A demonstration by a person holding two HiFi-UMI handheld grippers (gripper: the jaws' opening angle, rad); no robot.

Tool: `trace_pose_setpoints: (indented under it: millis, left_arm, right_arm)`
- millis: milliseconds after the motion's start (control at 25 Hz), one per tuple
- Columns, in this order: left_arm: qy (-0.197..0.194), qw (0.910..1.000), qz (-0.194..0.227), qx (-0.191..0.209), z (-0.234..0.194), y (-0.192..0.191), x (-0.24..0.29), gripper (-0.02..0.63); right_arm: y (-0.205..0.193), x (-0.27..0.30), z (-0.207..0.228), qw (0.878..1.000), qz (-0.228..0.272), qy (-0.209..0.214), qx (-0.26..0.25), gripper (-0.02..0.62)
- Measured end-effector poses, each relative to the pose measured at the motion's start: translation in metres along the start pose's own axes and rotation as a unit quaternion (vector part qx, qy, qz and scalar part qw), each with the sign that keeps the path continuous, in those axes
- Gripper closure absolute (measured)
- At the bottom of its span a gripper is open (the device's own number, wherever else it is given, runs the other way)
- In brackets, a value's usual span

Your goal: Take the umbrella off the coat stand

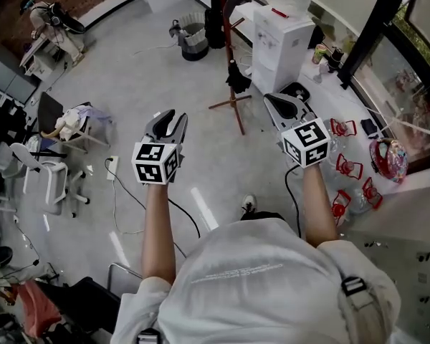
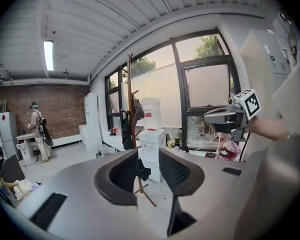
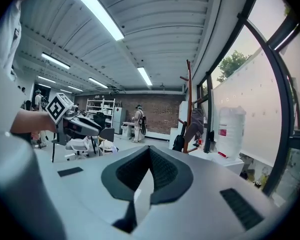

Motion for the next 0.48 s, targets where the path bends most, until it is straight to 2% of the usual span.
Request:
trace_pose_setpoints:
  millis: [240,480]
  left_arm:
    - [0.001,0.9999,-0.012,-0.003,-0.011,0.012,0.052,0.456]
    - [-0.002,0.9999,-0.012,-0.004,-0.019,0.017,0.093,0.456]
  right_arm:
    - [-0.003,0.031,0.057,1.000,-0.003,-0.002,0.010,0.572]
    - [-0.015,0.053,0.089,1.000,-0.016,-0.005,0.007,0.572]
Point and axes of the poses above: the fingertips, and each gripper's own axes: x forward along the fingers, z to its right, y out of its top, the point moved 3 cm from there along -x, backward along the fingers, and after that the axes turned 12 degrees about -y, right-handed, at the moved point
